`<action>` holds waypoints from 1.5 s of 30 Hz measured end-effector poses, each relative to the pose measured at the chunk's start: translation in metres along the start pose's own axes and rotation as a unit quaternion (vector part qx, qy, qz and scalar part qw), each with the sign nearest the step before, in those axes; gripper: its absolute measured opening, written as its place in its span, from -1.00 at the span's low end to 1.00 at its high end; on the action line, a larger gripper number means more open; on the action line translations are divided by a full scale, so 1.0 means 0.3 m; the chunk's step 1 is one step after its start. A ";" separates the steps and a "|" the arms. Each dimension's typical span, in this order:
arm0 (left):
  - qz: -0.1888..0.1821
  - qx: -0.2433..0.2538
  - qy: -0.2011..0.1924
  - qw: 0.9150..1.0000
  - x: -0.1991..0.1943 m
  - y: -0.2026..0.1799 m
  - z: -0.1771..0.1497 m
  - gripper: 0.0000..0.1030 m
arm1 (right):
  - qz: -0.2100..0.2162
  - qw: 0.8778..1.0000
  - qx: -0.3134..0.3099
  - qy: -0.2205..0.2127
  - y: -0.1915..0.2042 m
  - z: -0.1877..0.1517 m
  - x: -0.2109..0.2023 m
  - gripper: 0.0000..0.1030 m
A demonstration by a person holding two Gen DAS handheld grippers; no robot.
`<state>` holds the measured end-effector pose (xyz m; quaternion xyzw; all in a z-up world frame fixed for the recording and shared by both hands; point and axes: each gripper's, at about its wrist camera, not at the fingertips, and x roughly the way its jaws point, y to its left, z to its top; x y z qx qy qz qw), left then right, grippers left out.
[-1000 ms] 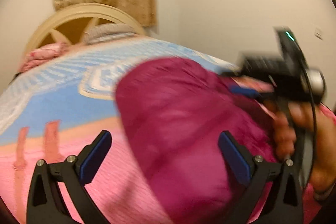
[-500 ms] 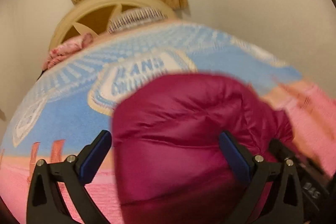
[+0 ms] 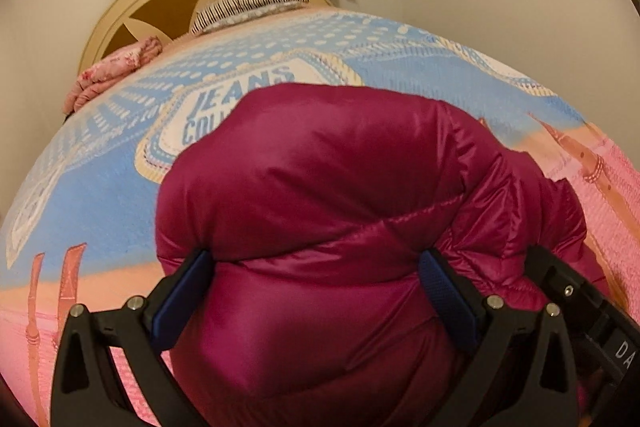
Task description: Fold large clothes
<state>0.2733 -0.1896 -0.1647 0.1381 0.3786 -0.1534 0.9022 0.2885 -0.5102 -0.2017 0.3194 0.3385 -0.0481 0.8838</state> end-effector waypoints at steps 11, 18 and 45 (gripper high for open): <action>-0.011 -0.001 0.024 1.000 0.028 -0.010 -0.006 1.00 | -0.008 1.000 -0.006 0.008 0.007 -0.003 0.014 0.03; -0.011 0.000 0.029 1.000 0.029 -0.012 -0.009 1.00 | -0.015 1.000 -0.012 0.013 0.020 -0.004 0.023 0.03; -0.028 0.002 0.046 0.999 0.014 0.004 -0.012 1.00 | -0.014 0.999 -0.033 0.034 0.048 0.005 0.042 0.06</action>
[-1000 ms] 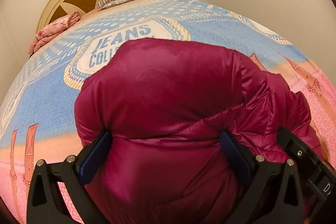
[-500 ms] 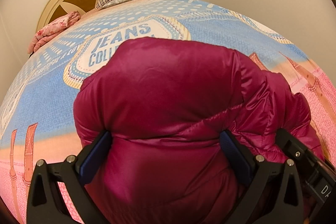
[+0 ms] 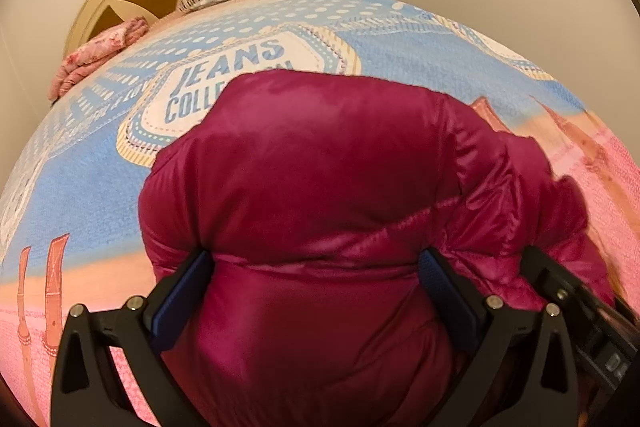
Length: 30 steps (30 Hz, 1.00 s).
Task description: Fold large clothes
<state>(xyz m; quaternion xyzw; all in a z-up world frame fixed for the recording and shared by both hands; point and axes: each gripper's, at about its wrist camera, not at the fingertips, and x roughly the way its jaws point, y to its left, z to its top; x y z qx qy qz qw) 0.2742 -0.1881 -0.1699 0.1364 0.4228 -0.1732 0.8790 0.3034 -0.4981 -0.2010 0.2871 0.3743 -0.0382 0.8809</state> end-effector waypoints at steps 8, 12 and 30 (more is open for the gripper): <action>-0.076 -0.062 -0.058 0.994 -0.236 0.189 -0.176 1.00 | 0.056 0.997 -0.029 0.036 -0.012 0.032 -0.027 0.26; -0.127 -0.098 -0.047 0.986 -0.211 0.251 -0.242 1.00 | 0.097 0.994 -0.035 0.046 -0.022 0.033 -0.043 0.50; -0.191 -0.118 -0.078 0.971 -0.387 0.246 -0.306 -0.17 | 0.186 0.977 -0.066 0.079 0.072 -0.025 -0.139 -0.44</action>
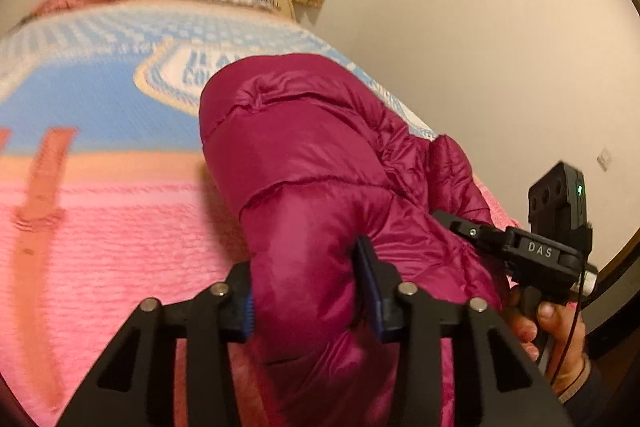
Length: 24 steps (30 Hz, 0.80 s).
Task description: Fold large clothes
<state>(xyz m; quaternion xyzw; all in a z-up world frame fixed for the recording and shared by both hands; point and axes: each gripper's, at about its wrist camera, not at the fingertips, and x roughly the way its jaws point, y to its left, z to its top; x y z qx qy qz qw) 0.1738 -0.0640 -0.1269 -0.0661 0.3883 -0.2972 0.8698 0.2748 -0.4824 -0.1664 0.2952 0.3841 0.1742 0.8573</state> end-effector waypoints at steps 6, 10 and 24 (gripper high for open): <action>0.047 0.012 -0.032 0.998 -0.181 0.026 -0.025 -0.23 | 0.035 0.998 -0.046 0.024 0.194 -0.065 0.058 -0.48; 0.079 0.007 -0.052 0.995 -0.289 0.100 -0.036 -0.23 | 0.071 0.995 -0.060 0.043 0.326 -0.107 0.135 -0.49; 0.182 -0.057 -0.082 0.978 -0.525 0.363 -0.122 -0.23 | 0.144 0.973 -0.121 0.131 0.731 -0.238 0.473 -0.49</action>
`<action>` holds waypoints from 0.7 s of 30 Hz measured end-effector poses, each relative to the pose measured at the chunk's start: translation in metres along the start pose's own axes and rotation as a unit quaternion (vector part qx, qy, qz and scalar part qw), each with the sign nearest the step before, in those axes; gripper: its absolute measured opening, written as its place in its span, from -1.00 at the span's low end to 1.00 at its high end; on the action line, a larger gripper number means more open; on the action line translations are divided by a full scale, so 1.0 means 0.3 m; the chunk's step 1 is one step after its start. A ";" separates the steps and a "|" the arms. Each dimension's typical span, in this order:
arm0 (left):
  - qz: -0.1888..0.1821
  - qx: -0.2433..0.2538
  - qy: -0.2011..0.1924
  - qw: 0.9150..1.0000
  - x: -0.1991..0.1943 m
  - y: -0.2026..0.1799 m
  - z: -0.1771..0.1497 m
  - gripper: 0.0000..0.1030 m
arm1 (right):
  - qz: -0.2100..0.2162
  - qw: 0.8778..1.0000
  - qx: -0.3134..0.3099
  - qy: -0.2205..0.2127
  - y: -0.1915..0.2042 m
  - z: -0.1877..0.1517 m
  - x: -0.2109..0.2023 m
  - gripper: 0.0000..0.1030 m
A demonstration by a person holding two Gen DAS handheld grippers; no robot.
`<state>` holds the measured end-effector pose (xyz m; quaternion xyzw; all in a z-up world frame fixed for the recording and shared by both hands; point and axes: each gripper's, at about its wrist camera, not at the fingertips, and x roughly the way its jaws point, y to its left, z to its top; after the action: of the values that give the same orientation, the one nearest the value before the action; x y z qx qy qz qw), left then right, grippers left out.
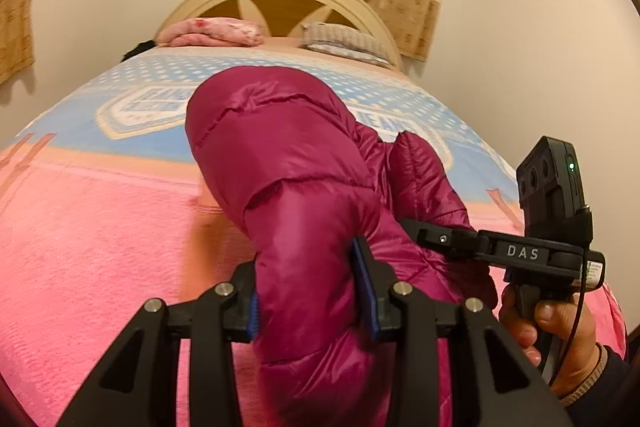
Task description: Fold large clothes
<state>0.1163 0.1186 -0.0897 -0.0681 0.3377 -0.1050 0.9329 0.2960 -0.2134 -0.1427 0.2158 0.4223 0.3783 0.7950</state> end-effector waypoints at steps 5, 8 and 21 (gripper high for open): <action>0.024 -0.019 -0.009 0.999 -0.042 0.095 -0.007 -0.23 | 0.020 0.999 -0.016 0.023 0.079 0.003 0.119 -0.50; 0.040 -0.026 -0.011 0.999 -0.056 0.140 -0.009 -0.23 | 0.029 0.999 -0.026 0.038 0.135 0.000 0.192 -0.50; 0.096 -0.065 -0.008 0.993 -0.076 0.325 -0.096 -0.23 | 0.049 0.993 -0.051 0.098 0.317 -0.042 0.474 -0.50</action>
<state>0.0951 0.2169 -0.1170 -0.0963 0.3415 0.0074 0.9349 0.2964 -0.0427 -0.1590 0.1572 0.4676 0.4570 0.7401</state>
